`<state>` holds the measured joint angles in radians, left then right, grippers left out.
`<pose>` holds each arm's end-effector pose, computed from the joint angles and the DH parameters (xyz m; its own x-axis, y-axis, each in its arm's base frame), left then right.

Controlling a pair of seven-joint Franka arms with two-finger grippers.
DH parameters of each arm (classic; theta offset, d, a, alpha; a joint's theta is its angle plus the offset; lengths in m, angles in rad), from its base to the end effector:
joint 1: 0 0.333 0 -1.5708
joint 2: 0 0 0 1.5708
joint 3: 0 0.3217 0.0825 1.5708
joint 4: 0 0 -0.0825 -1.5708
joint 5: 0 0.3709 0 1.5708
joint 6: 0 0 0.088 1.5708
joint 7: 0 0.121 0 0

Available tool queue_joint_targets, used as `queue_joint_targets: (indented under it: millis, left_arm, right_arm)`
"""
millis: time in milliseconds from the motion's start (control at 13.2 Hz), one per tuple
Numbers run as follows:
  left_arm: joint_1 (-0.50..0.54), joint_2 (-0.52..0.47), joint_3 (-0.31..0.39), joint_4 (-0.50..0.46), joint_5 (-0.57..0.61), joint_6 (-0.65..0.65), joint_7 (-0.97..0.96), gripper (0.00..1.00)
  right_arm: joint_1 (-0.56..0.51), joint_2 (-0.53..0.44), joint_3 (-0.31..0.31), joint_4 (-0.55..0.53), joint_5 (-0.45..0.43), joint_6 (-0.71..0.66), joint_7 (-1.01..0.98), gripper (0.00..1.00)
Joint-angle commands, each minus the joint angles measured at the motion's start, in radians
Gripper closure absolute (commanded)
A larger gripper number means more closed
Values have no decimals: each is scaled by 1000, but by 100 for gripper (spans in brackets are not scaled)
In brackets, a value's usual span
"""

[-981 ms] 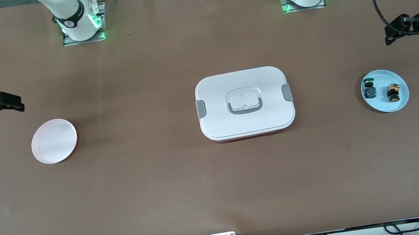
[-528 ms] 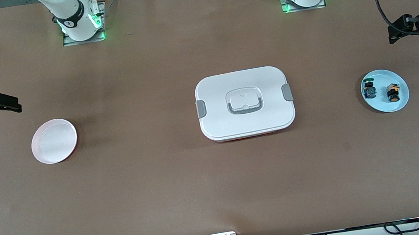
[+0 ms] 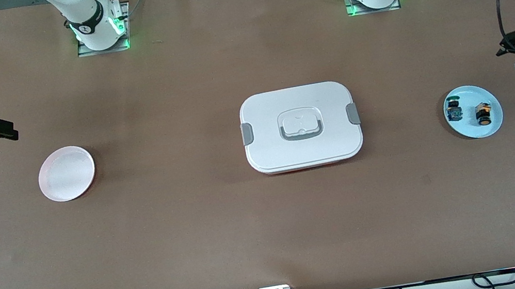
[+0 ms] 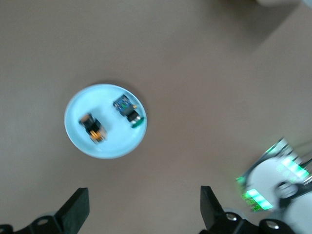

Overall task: Transfer orange switch to right arm and place
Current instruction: 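Move the left gripper toward the light-blue dish, then lower the left gripper and grasp the orange-topped switch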

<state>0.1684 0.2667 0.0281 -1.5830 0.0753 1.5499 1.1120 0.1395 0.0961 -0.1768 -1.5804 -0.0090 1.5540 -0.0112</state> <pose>0.5792 0.1232 0.4577 0.5701 -0.7963 -0.2022 -0.7629 -0.6045 0.2293 0.5625 -0.0178 0.5582 0.9923 -0.0272 -0.1210 -0.0244 -0.9994 0.0245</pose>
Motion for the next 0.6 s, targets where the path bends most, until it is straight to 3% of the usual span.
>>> queue_joint_targets:
  millis: [0, 302, 528]
  left_arm:
    - [49, 22, -7, -76, 11, 149, 322, 0]
    - [121, 35, -8, -237, -2, 425, 656, 0]
    - [201, 144, -10, -252, -158, 499, 904, 0]
  right_arm:
    - [-6, -12, 7, 31, 11, -20, -6, 0]
    - [-3, -15, 10, 34, 4, -20, -12, 0]
    - [-4, -13, 11, 34, 11, -23, -10, 0]
